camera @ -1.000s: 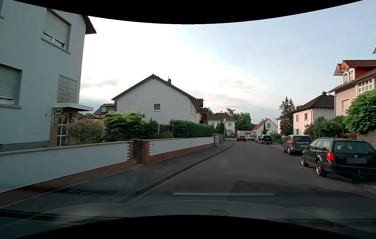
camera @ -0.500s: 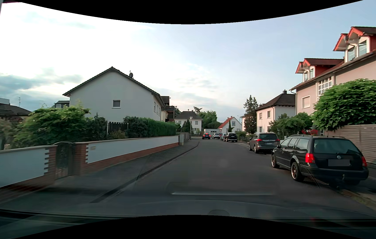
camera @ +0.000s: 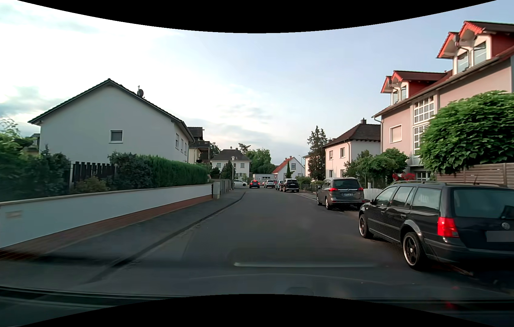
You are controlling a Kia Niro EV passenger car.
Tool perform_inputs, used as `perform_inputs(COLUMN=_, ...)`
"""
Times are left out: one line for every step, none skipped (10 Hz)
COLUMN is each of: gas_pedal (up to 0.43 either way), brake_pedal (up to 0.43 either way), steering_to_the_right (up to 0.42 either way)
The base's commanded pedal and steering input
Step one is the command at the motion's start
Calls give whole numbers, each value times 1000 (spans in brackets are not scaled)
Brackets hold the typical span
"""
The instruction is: Follow the waypoints while adhering to traffic rules and regulations
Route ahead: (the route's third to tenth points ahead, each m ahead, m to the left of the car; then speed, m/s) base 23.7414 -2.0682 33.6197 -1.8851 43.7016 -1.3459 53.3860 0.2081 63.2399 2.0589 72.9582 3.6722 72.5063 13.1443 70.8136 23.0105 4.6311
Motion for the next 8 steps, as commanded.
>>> perform_inputs(gas_pedal=157, brake_pedal=0, steering_to_the_right=31)
perform_inputs(gas_pedal=157, brake_pedal=0, steering_to_the_right=13)
perform_inputs(gas_pedal=157, brake_pedal=0, steering_to_the_right=4)
perform_inputs(gas_pedal=157, brake_pedal=0, steering_to_the_right=3)
perform_inputs(gas_pedal=157, brake_pedal=0, steering_to_the_right=4)
perform_inputs(gas_pedal=157, brake_pedal=0, steering_to_the_right=4)
perform_inputs(gas_pedal=157, brake_pedal=0, steering_to_the_right=4)
perform_inputs(gas_pedal=157, brake_pedal=0, steering_to_the_right=4)
